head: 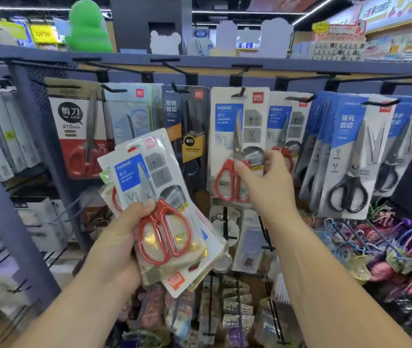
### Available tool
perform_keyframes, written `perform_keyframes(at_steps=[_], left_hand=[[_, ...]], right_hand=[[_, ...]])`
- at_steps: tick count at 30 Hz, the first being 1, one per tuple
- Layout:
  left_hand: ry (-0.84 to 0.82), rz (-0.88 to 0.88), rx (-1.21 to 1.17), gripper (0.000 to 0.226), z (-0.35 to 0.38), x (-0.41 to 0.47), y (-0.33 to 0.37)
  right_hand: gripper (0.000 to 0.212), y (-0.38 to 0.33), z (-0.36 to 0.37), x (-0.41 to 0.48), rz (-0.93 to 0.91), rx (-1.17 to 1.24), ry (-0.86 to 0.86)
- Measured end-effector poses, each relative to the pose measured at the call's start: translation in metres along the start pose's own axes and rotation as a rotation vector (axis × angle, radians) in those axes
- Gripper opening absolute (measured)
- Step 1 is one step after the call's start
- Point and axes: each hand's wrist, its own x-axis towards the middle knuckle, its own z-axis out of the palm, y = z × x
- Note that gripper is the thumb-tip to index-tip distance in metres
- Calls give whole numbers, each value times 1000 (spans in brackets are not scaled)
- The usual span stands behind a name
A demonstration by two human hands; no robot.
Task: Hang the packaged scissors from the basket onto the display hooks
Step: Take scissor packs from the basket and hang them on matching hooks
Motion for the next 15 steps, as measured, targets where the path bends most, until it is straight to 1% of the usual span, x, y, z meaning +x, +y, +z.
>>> perform_keyframes(at_steps=[2, 3, 4, 5, 7, 8, 9, 10, 12, 15], left_hand=[[12, 2, 30, 46, -2, 3, -4], [16, -4, 26, 50, -3, 4, -6], [32, -15, 21, 53, -3, 5, -8], [31, -27, 18, 54, -2, 7, -11], [18, -41, 19, 51, 2, 8, -13], [15, -41, 26, 50, 4, 9, -15], [12, -38, 34, 52, 7, 9, -16], [10, -28, 33, 53, 10, 8, -16], [2, -12, 12, 52, 13, 7, -18], [-7, -24, -27, 47, 14, 7, -23]], right_hand=[[49, -5, 1, -20, -115, -7, 142], [52, -10, 3, -35, -179, 29, 148], [54, -16, 6, -50, -216, 78, 66], [57, -23, 10, -62, -211, 96, -80], [69, -28, 21, -77, -159, 35, -383], [76, -25, 27, -80, -152, 3, -454], [79, -21, 30, -81, -151, -10, -463], [79, -18, 31, -82, -141, 4, -439], [73, -15, 29, -82, -119, 59, -395], [60, -12, 23, -84, -84, 156, -410]])
